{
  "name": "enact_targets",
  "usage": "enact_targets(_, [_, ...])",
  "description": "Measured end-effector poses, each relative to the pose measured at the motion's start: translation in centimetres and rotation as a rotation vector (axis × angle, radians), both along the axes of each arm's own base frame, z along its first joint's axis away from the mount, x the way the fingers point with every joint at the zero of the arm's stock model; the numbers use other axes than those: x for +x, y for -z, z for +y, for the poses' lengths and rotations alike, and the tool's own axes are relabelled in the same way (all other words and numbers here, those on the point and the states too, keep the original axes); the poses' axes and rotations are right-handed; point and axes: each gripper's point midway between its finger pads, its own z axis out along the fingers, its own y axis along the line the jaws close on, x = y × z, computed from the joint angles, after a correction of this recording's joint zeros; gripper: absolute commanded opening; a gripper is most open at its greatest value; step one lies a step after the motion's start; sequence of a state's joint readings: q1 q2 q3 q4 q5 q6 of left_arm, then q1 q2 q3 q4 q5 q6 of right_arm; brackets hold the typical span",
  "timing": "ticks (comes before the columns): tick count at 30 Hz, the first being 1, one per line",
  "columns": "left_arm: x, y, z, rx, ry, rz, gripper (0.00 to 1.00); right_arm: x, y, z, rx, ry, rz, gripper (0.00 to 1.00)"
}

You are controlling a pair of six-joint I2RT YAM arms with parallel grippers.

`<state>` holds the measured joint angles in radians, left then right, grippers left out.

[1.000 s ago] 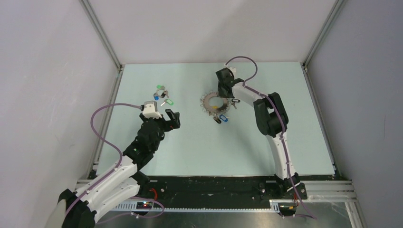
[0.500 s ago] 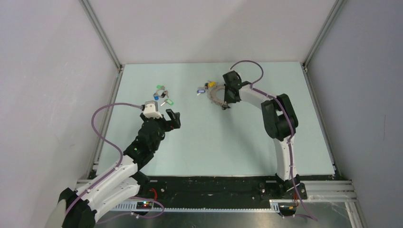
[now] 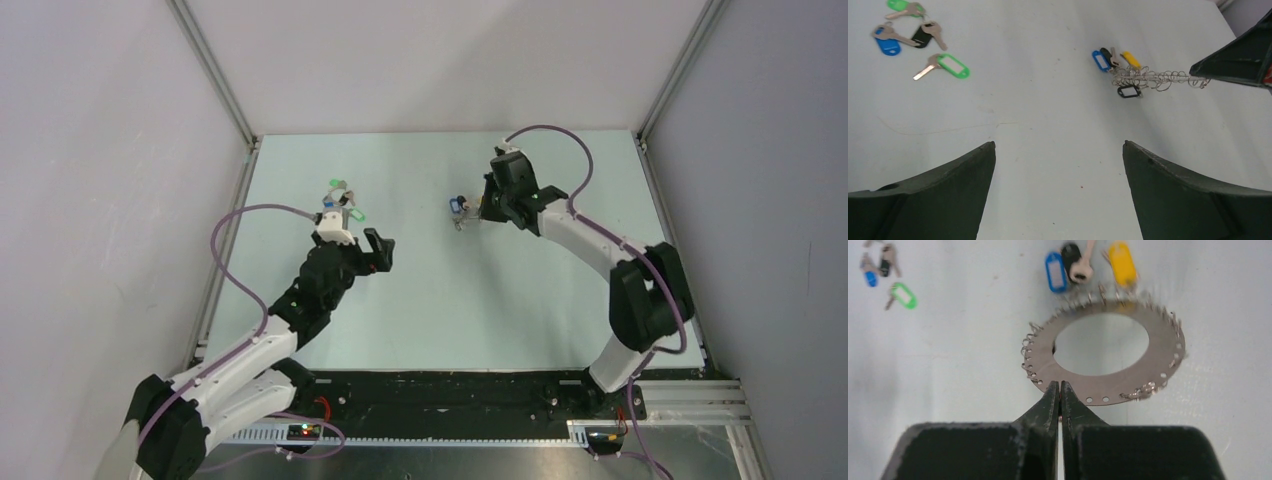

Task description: Remove the keys from the keyring

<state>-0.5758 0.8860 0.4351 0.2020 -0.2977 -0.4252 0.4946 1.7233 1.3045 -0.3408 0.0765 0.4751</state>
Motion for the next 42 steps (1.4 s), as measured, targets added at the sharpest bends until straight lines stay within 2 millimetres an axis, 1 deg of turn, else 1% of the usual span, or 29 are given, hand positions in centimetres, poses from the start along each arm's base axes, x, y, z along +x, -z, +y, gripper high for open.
enact_targets(3, [-0.2,0.1,-1.1,-0.011,0.061,0.005,1.0,-1.2,-2.3,0.3,0.043,-0.011,-0.047,0.0])
enact_targets(5, [-0.4,-0.2,-2.0,-0.026,0.11,-0.003,1.0,-2.0,-3.6,0.4,0.072,-0.016,-0.071,0.0])
enact_targets(12, [-1.6,-2.4,-5.5,-0.101,0.305,-0.066,0.99,-4.3,-8.9,1.2,0.168,-0.034,-0.165,0.0])
enact_targets(14, [-2.0,-2.7,-6.3,-0.108,0.355,-0.077,0.97,-4.9,-10.4,1.6,0.198,-0.043,-0.19,0.0])
enact_targets(15, [-2.2,-2.9,-6.7,-0.109,0.377,-0.087,0.94,-5.3,-11.1,1.7,0.211,-0.045,-0.202,0.0])
enact_targets(17, [-2.7,-3.5,-7.6,-0.106,0.422,-0.126,0.91,-6.0,-12.5,2.1,0.238,-0.048,-0.227,0.0])
enact_targets(20, [-4.0,-4.6,-9.3,-0.09,0.497,-0.2,0.89,-6.7,-14.1,2.3,0.267,-0.042,-0.263,0.0])
enact_targets(21, [-4.6,-4.8,-10.0,-0.081,0.523,-0.22,0.86,-6.9,-14.5,2.3,0.276,-0.039,-0.273,0.0])
enact_targets(24, [-5.7,-5.4,-11.5,-0.056,0.573,-0.274,0.79,-7.4,-15.2,2.4,0.292,-0.03,-0.293,0.0])
enact_targets(25, [-5.8,-5.6,-11.8,-0.047,0.58,-0.291,0.78,-7.6,-15.5,2.5,0.298,-0.028,-0.303,0.0])
enact_targets(29, [-5.1,-5.7,-12.1,-0.01,0.555,-0.335,0.73,-8.1,-15.7,2.5,0.307,-0.016,-0.319,0.0])
enact_targets(30, [-5.0,-5.6,-12.2,-0.004,0.551,-0.341,0.69,-8.3,-15.7,2.5,0.308,-0.013,-0.321,0.0])
enact_targets(32, [-4.6,-5.4,-12.4,0.008,0.549,-0.353,0.66,-8.6,-15.7,2.3,0.311,-0.01,-0.323,0.0])
enact_targets(35, [-4.7,-4.8,-13.2,0.028,0.597,-0.364,0.64,-9.2,-15.8,2.1,0.316,-0.009,-0.328,0.0])
enact_targets(39, [-5.0,-4.4,-14.1,0.056,0.654,-0.392,0.61,-9.8,-17.0,1.8,0.334,-0.009,-0.357,0.0])
enact_targets(42, [-5.2,-4.5,-14.4,0.068,0.676,-0.411,0.6,-10.0,-17.7,1.6,0.345,-0.003,-0.376,0.0])
